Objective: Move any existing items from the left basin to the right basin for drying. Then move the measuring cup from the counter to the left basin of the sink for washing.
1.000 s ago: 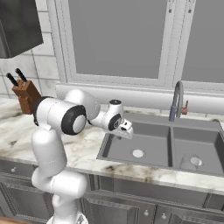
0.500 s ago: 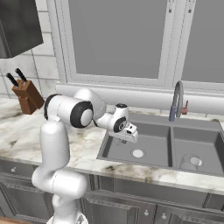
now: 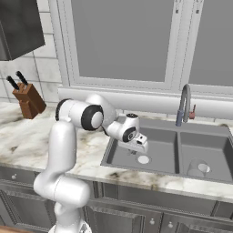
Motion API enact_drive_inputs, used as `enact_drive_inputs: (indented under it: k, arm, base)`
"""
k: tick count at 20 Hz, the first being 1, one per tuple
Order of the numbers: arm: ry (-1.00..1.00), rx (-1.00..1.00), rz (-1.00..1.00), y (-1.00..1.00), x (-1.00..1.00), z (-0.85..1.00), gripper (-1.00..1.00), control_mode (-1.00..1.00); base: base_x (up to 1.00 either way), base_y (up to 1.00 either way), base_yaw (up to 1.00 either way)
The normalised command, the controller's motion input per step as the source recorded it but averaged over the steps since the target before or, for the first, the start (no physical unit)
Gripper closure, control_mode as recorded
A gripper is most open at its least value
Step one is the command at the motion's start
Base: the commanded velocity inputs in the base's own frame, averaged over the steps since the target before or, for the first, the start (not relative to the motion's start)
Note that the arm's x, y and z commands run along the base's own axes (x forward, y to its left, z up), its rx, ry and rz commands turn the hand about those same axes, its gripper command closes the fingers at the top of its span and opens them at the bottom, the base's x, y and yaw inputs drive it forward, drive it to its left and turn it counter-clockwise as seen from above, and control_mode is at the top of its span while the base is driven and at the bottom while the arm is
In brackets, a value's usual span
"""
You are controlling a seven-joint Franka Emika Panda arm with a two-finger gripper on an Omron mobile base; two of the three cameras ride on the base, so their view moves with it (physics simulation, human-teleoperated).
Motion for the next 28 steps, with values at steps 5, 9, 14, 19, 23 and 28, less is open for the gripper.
enact_drive_inputs:
  k: [5, 9, 14, 19, 23, 28]
  arm:
    - [0.00, 0.01, 0.00, -0.11, 0.01, -0.27, 1.00, -1.00]
    - [0.00, 0.01, 0.00, -0.01, 0.00, -0.27, 1.00, -1.00]
    - [0.00, 0.00, 0.00, 0.00, 0.00, -0.32, -1.00, -1.00]
    - [-0.03, 0.03, 0.01, -0.06, -0.01, 0.00, -1.00, -1.00]
    - [-0.06, 0.04, 0.00, -0.15, -0.09, 0.25, -1.00, -1.00]
    - [-0.02, 0.02, 0.00, -0.05, -0.09, 0.28, -1.00, -1.00]
  base:
    - [0.00, 0.00, 0.00]
    - [0.00, 0.00, 0.00]
    - [0.00, 0.00, 0.00]
    - [0.00, 0.00, 0.00]
    - [0.00, 0.00, 0.00]
    - [0.00, 0.00, 0.00]
